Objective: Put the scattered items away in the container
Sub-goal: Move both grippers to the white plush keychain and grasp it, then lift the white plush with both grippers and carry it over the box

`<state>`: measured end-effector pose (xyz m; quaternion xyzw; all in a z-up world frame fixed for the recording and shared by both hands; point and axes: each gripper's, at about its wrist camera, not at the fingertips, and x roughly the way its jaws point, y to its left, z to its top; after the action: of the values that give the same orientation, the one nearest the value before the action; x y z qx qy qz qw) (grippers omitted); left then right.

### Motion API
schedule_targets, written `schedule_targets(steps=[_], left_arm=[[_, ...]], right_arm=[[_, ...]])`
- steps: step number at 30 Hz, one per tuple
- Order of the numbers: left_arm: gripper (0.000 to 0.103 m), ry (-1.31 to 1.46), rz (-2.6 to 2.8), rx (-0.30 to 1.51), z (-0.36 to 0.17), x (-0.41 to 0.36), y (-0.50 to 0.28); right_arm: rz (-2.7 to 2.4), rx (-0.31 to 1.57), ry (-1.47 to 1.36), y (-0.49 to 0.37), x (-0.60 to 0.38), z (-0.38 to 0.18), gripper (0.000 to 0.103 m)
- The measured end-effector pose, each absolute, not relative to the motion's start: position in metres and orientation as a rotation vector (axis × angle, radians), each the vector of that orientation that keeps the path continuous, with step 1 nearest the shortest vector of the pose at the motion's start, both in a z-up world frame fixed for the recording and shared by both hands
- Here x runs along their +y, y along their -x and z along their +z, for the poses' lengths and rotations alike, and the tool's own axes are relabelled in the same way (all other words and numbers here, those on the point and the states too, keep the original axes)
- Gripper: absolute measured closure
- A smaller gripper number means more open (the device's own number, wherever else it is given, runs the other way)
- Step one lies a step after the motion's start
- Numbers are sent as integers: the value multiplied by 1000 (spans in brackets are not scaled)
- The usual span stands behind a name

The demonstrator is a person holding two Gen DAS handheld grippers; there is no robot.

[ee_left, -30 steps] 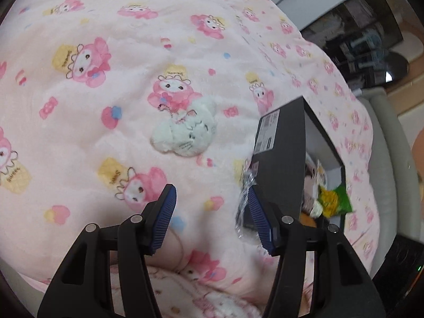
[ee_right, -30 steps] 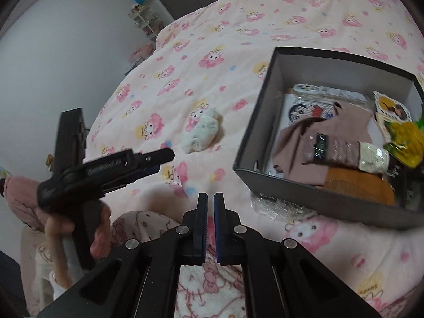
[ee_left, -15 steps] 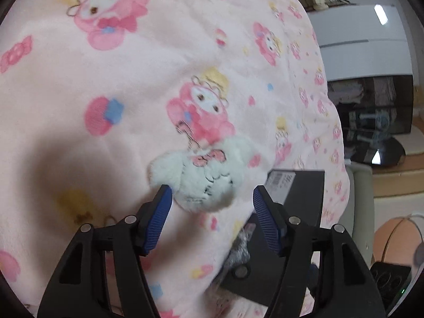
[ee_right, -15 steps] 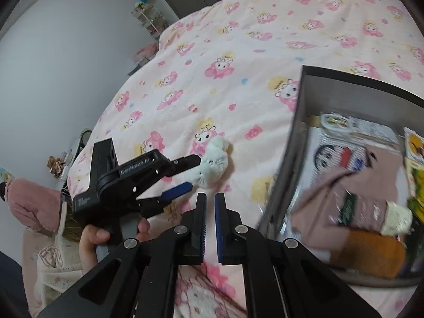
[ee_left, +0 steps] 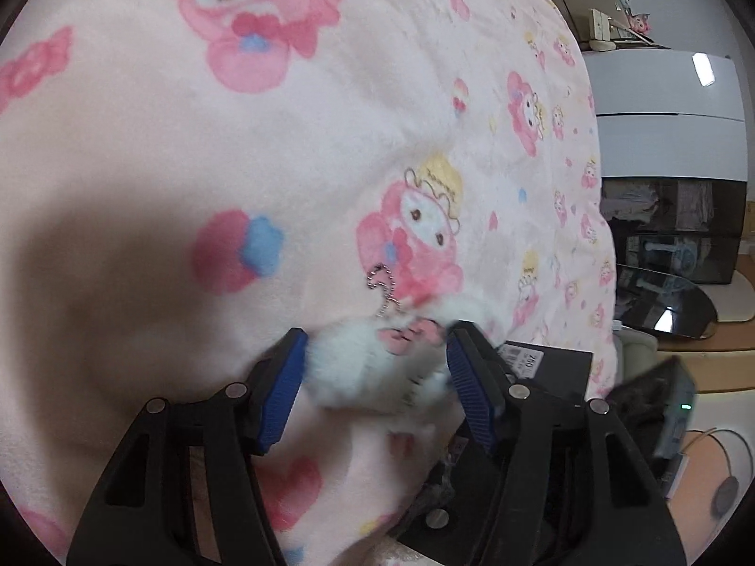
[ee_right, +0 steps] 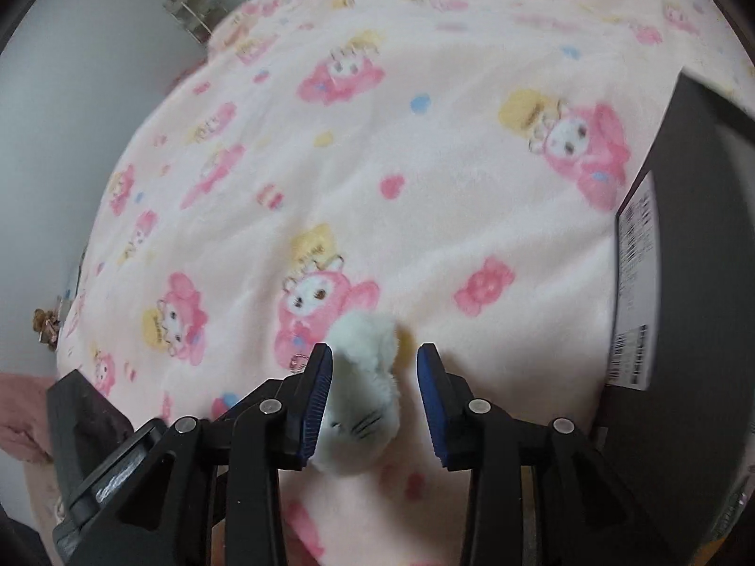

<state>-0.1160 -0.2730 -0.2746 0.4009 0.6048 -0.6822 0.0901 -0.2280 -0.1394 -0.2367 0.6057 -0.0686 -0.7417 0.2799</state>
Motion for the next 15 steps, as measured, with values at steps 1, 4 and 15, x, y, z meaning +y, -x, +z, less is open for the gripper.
schedule_targets(steps=[1, 4, 15], left_arm=[[45, -1190, -2005, 1842, -278, -274, 114], [45, -1158, -1997, 1942, -276, -278, 105], [60, -1220, -2390, 1882, -168, -219, 56]], right_arm=[[-1949, -227, -1645, 228, -138, -242, 70], [-1908, -275, -1631, 219, -133, -242, 74], [-1982, -268, -1341, 134, -61, -123, 78]])
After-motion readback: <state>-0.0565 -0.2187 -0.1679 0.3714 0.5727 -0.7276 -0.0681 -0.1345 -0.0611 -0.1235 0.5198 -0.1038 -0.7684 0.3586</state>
